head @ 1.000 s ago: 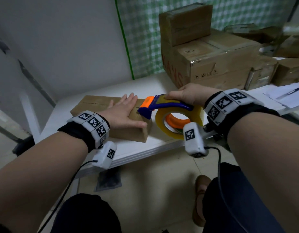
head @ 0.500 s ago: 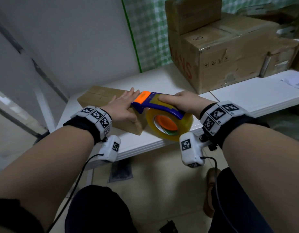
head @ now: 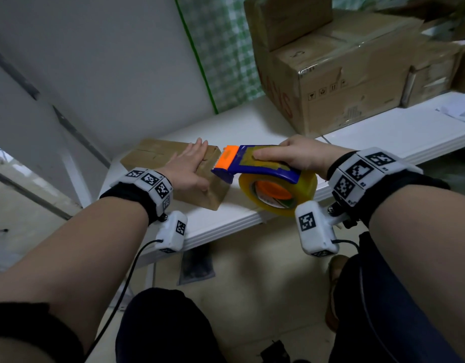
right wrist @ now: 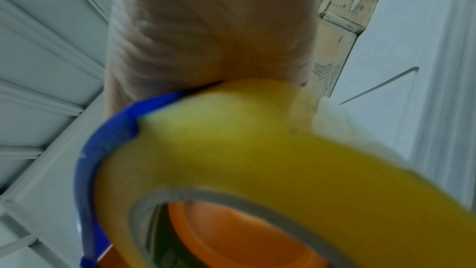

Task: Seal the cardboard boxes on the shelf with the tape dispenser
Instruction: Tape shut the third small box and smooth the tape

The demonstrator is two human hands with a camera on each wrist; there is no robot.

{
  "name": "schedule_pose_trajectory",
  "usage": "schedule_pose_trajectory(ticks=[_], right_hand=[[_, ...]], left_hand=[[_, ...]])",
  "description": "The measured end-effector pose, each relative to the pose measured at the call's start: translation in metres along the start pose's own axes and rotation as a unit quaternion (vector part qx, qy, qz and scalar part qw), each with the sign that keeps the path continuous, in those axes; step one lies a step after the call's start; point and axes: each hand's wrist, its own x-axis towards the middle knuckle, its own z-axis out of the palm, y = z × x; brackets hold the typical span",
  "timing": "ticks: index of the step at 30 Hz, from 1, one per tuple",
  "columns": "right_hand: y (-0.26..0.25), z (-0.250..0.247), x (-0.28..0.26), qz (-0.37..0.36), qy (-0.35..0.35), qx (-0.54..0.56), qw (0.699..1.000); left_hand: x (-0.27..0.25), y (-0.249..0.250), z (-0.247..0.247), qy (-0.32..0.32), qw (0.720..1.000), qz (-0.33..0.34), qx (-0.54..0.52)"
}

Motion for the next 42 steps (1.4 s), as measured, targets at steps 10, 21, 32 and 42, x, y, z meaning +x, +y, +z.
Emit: schedule_pose_trajectory(ticks=[10,21,32,42], right_hand=[[-0.002,-0.004,-0.003,0.014,-0.016,-0.014,1.000],[-0.007,-0.006,-0.011,0.017,0.001,-0.018,1.000],[-0.009,0.004,-0.008,0.055,0.018,-0.065,0.996],[-0.041,0.025,0.009,0.091,-0.011,-0.125,0.988]], left_hand=[[0.002,-0.001,0.000,-0.007,1.000,-0.006,-0.007],[0.003,-0.003,0.001,0.001,1.000,-0.011,-0.017],[0.001,-0.002,-0.007,-0.033,0.998,-0.011,-0.049],[0.016,0.000,-0.003,-0.001,0.996,-0.058,-0.072]])
